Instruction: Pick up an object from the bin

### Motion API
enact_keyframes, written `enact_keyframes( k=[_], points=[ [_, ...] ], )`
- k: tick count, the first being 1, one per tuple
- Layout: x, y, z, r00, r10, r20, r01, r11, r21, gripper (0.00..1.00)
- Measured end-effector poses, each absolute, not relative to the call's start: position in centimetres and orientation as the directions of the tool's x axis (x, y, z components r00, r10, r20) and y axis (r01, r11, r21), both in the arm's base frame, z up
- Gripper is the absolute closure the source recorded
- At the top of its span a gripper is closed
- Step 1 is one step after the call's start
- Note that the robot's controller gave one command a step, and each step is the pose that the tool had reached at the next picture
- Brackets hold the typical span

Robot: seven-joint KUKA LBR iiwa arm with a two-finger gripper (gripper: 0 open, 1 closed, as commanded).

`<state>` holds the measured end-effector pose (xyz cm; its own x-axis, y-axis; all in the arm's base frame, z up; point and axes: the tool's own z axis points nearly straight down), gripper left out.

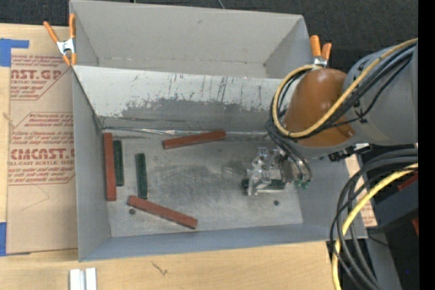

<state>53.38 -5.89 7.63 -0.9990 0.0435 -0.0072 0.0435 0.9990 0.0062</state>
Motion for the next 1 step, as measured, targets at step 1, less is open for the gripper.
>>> enact_keyframes(
  k=[1],
  points=[
    [53.25,-5.86,8.08,-0.999,0.043,-0.003,0.043,0.999,0.005,1.00]
  ],
)
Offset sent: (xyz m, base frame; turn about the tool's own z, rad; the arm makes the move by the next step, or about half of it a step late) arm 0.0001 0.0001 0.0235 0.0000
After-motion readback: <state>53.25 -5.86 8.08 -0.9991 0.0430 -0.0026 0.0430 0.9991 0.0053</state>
